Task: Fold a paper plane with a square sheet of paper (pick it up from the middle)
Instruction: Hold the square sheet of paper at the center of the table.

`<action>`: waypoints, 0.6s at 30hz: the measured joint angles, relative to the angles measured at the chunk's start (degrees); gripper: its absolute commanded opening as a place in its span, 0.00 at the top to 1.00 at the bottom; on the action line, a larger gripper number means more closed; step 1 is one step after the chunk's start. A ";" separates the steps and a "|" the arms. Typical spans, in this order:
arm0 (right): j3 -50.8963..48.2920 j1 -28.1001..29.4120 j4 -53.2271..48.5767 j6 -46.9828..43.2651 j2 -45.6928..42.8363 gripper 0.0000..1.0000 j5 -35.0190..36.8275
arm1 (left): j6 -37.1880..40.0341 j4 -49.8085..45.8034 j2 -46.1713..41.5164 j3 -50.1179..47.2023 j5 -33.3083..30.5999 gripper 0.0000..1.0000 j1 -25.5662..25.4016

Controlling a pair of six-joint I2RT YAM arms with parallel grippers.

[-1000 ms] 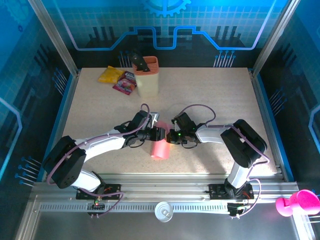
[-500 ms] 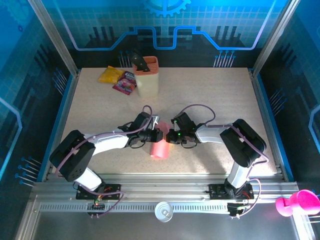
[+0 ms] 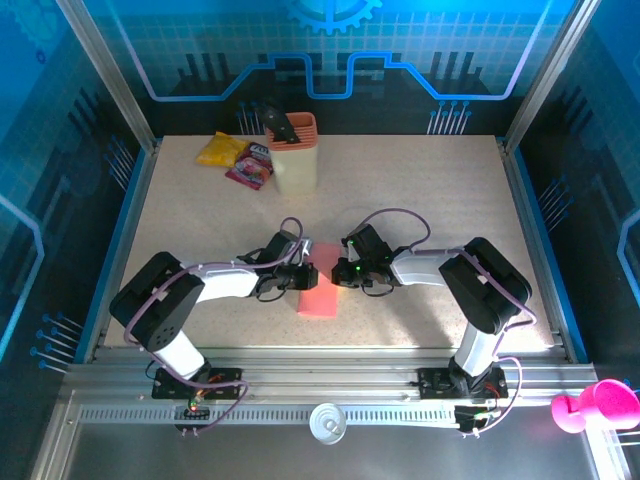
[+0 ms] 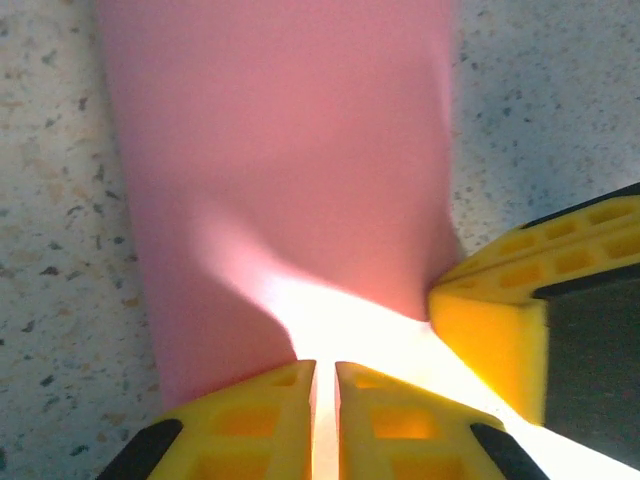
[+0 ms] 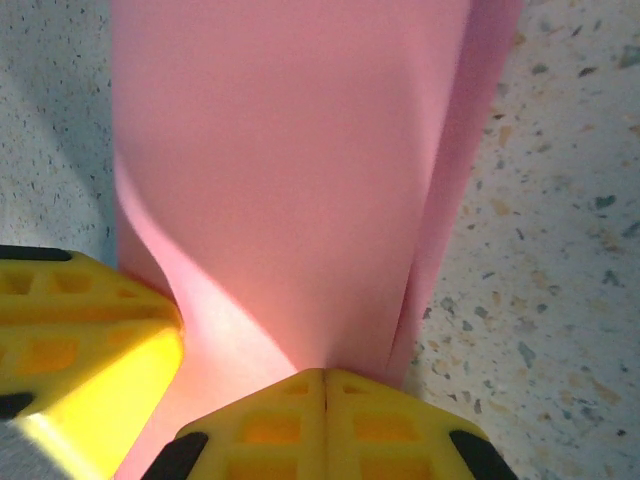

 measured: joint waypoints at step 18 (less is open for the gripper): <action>1.05 -5.27 -7.02 -0.46 -8.92 1.00 -0.11 | -1.57 5.40 -0.31 -3.48 -0.79 0.86 0.22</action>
